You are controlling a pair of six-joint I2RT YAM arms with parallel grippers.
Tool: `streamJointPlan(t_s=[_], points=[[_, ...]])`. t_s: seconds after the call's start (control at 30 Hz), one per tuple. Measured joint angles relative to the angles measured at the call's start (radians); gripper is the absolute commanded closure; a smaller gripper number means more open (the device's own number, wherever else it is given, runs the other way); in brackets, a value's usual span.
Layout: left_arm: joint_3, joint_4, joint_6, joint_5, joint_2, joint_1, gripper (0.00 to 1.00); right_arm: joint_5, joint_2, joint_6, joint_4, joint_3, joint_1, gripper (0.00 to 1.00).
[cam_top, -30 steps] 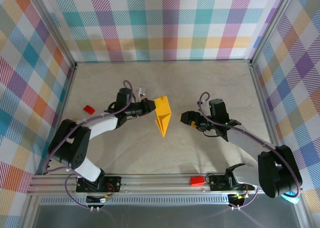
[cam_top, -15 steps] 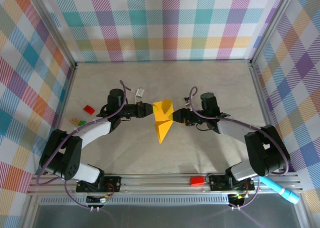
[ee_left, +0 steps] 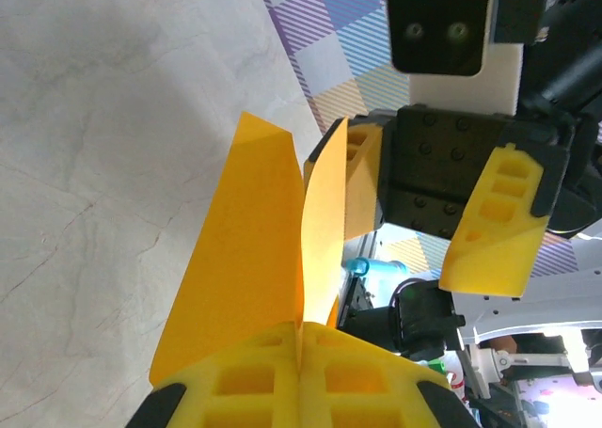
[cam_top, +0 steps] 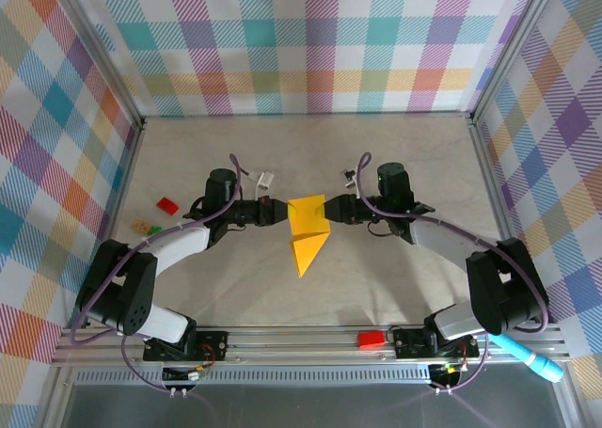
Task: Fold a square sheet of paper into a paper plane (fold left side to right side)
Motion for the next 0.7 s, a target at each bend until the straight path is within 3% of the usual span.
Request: streamJointPlan(t_s=[0.27, 0.43, 0.5, 0.7], points=[[-0.002, 0.002, 0.0, 0.006, 0.0, 0.0, 1.0, 0.014, 0.042, -0.031, -0.035, 0.056, 0.0, 0.67], [-0.015, 0.005, 0.0, 0.006, 0.01, 0.0, 1.0, 0.023, 0.083, -0.039, -0.053, 0.068, 0.0, 0.93], [-0.023, 0.005, 0.001, 0.004, 0.018, -0.002, 0.96, 0.028, 0.093, -0.036, -0.061, 0.068, 0.002, 1.0], [-0.051, 0.033, 0.012, -0.027, 0.086, -0.009, 0.84, 0.055, 0.155, -0.037, -0.067, 0.068, 0.016, 1.0]])
